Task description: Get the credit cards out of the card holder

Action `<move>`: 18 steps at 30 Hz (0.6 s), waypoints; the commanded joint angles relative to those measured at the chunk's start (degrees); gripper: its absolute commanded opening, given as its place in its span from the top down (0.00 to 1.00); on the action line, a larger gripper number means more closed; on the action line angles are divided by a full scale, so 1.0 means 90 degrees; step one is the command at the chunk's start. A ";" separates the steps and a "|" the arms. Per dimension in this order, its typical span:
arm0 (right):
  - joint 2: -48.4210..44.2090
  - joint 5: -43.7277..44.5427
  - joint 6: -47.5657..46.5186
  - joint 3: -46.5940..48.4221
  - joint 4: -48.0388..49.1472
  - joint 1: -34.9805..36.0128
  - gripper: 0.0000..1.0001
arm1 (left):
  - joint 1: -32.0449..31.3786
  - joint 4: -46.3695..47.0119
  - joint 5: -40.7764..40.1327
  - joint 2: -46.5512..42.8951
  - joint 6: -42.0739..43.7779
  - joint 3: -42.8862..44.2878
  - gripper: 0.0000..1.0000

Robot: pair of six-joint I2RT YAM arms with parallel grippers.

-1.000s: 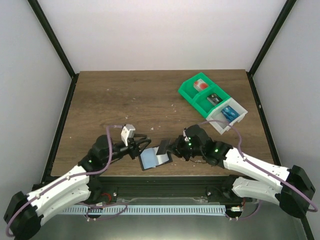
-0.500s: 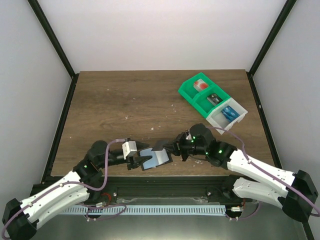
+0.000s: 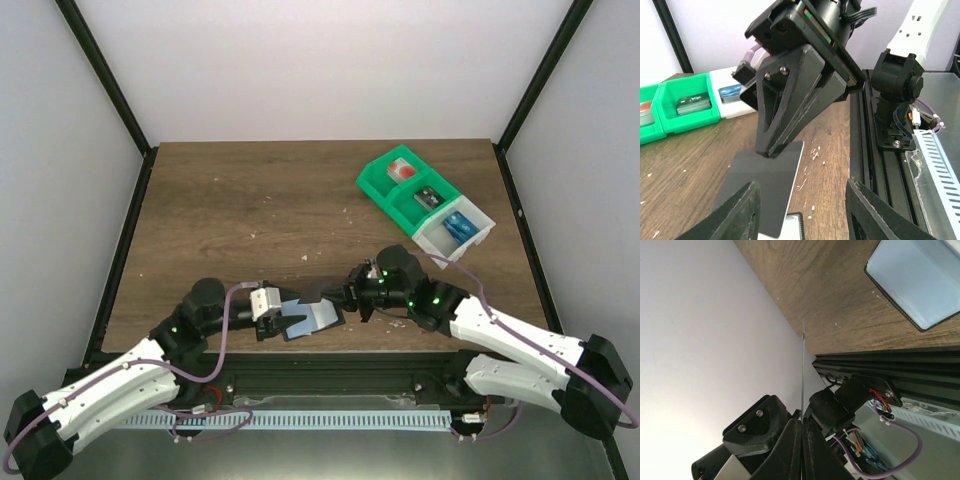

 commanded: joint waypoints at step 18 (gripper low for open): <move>0.0066 -0.0750 0.0023 -0.0046 0.0634 -0.0033 0.99 | -0.0045 -0.0653 0.0000 0.0608 0.1005 0.0555 0.64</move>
